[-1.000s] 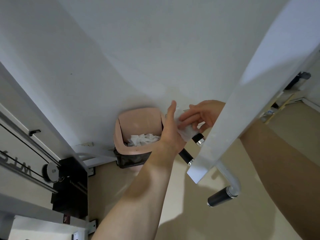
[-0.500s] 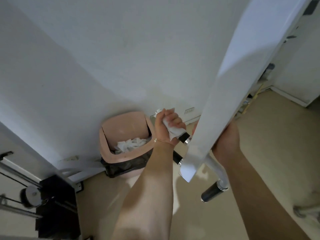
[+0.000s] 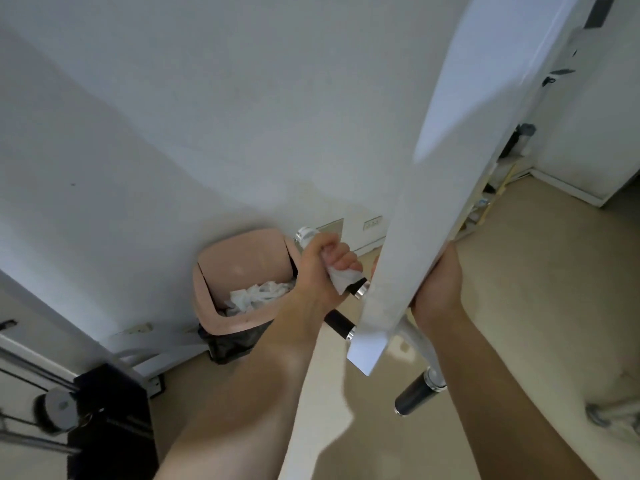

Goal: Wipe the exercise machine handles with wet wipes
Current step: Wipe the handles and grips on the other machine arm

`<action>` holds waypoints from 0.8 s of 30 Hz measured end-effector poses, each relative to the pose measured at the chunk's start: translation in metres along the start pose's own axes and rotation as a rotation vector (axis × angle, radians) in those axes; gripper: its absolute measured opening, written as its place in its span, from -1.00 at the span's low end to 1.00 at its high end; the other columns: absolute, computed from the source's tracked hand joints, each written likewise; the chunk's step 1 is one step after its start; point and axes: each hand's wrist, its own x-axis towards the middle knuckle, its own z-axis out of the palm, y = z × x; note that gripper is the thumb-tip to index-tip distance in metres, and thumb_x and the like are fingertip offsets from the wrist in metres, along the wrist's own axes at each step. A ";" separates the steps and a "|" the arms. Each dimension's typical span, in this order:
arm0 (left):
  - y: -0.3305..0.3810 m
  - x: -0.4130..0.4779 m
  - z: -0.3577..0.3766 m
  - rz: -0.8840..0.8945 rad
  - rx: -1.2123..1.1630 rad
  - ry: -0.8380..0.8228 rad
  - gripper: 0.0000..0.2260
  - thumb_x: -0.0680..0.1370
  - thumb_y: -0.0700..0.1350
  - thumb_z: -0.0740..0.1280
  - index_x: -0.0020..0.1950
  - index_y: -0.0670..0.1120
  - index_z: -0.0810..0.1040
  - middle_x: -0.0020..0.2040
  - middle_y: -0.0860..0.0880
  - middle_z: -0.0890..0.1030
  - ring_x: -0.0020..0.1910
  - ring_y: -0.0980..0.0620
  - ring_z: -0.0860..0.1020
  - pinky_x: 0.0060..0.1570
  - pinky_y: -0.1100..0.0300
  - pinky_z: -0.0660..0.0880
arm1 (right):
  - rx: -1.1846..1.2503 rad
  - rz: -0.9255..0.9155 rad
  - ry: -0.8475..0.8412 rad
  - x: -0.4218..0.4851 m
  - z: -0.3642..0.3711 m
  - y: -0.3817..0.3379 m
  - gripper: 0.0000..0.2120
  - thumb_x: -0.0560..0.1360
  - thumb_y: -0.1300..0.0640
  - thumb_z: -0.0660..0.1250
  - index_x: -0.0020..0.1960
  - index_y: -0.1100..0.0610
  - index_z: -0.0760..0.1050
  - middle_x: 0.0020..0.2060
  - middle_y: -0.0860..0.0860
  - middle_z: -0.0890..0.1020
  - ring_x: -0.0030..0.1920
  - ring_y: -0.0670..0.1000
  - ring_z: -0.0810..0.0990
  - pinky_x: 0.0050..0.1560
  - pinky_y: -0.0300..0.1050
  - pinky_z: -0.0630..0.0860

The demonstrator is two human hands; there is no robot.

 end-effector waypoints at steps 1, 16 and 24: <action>0.001 0.002 -0.005 0.024 -0.035 -0.117 -0.66 0.33 -0.20 0.48 -0.47 -0.02 0.34 -0.59 0.06 0.34 -0.60 0.12 0.33 -0.41 0.26 0.34 | -0.012 0.000 -0.009 0.000 0.001 0.000 -0.43 0.16 -0.18 0.41 0.02 0.14 0.39 -0.06 0.18 0.38 -0.03 0.19 0.32 0.00 0.17 0.27; -0.009 0.010 0.032 0.124 0.205 0.571 -0.74 0.54 -0.21 0.35 -0.33 -0.10 0.41 -0.56 0.02 0.44 -0.58 0.09 0.40 -0.49 0.26 0.42 | -0.040 -0.018 0.085 0.002 0.002 -0.004 -0.56 0.20 -0.17 0.31 -0.15 0.16 0.38 -0.23 0.19 0.39 -0.06 0.20 0.36 -0.01 0.17 0.32; -0.006 0.002 -0.006 0.035 0.009 -0.138 -0.65 0.25 -0.23 0.61 -0.46 -0.06 0.42 -0.54 0.04 0.42 -0.54 0.10 0.45 -0.39 0.27 0.50 | -0.058 0.011 0.084 0.001 0.003 -0.001 -0.49 0.21 -0.16 0.32 -0.03 0.21 0.45 -0.07 0.21 0.44 -0.07 0.22 0.40 -0.01 0.19 0.36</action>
